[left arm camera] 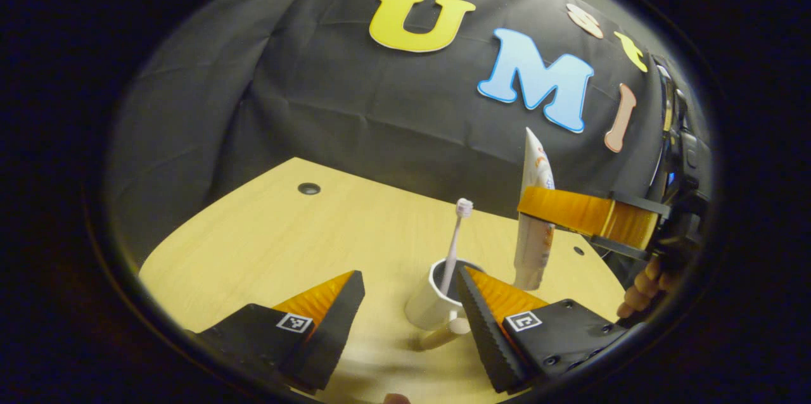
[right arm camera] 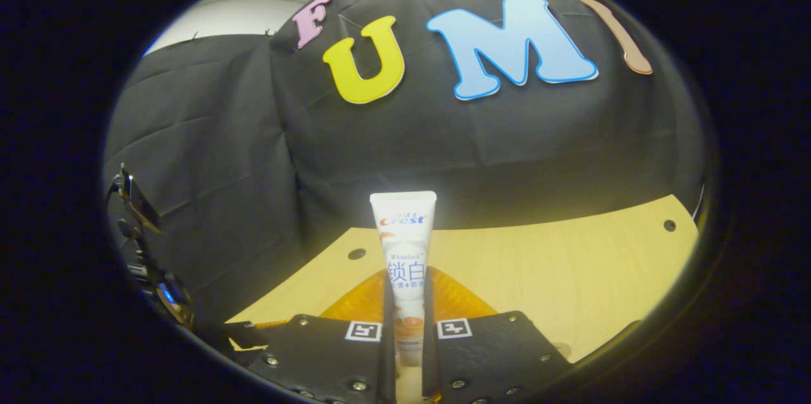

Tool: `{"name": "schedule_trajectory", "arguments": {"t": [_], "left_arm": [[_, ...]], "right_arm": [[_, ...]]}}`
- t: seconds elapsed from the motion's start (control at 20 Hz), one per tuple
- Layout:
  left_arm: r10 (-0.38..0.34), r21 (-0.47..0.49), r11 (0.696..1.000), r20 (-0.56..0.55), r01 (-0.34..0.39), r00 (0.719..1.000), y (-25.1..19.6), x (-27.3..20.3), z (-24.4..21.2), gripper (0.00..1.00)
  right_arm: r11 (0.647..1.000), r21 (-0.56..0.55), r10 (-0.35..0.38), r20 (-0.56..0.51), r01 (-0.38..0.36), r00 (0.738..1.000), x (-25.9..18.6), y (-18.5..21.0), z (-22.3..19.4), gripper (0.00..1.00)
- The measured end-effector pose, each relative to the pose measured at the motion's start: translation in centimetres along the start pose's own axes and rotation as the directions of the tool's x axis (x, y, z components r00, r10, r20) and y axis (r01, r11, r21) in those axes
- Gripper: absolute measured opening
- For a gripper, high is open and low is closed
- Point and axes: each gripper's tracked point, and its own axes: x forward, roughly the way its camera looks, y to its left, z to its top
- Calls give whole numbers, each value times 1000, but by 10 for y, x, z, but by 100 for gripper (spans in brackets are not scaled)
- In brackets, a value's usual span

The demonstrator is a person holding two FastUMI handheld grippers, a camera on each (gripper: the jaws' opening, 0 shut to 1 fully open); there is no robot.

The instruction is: Put the toothbrush and toothpaste on the desktop into the cup, then pick up the cup and place it on the coaster on the desktop.

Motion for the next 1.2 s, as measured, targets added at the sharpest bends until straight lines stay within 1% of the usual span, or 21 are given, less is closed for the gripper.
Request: {"name": "schedule_trajectory", "arguments": {"t": [0.05,0.1,0.4,0.5,0.6,0.7,0.8,0.85,0.9,0.95,1.0,1.05,1.1,1.15,1.2], "left_arm": [[5,7,1000,-10,-5,1000,4,-5,-4,99],[10,11,1000,-19,-10,1000,8,-8,-7,95],[16,-7,1000,-43,-16,999,16,-26,-21,95],[16,-9,1000,-47,-16,999,16,-27,-23,95],[19,-7,1000,-54,-20,998,16,-26,-25,95],[16,-4,1000,-54,-16,998,15,-27,-24,95],[9,-1,1000,-58,-9,998,10,-27,-24,95],[4,1,1000,-60,-4,998,8,-26,-26,95],[0,3,1000,-63,0,998,5,-27,-26,95],[-5,4,1000,-67,5,998,2,-27,-27,95],[-11,6,1000,-72,12,997,-1,-26,-29,99],[-15,9,1000,-76,16,997,-4,-27,-30,95],[-22,12,1000,-81,23,996,-8,-27,-31,95],[-29,15,999,-84,30,996,-12,-26,-31,95],[-35,19,999,-89,36,995,-16,-27,-32,95]], "right_arm": [[1000,6,6,0,-6,1000,4,3,-2,17],[1000,11,9,-3,-9,1000,10,5,-5,17],[1000,-24,5,11,-5,1000,30,9,-17,23],[1000,-17,8,-25,-9,1000,33,9,-28,24],[1000,-5,11,-86,-12,996,31,10,-44,27],[999,-16,33,-123,-35,992,25,14,-50,30],[997,-59,36,-118,-43,992,18,15,-48,44],[996,-85,26,-110,-36,994,14,14,-46,63],[994,-107,11,-101,-22,995,12,11,-43,68],[993,-115,12,-93,-23,996,9,10,-41,70],[993,-111,15,-88,-25,996,7,10,-38,70],[995,-101,19,-85,-27,996,3,10,-35,63],[995,-93,18,-81,-26,997,0,9,-31,64],[996,-88,13,-76,-20,997,-4,7,-28,70],[996,-84,11,-72,-17,997,-7,5,-22,70]]}}
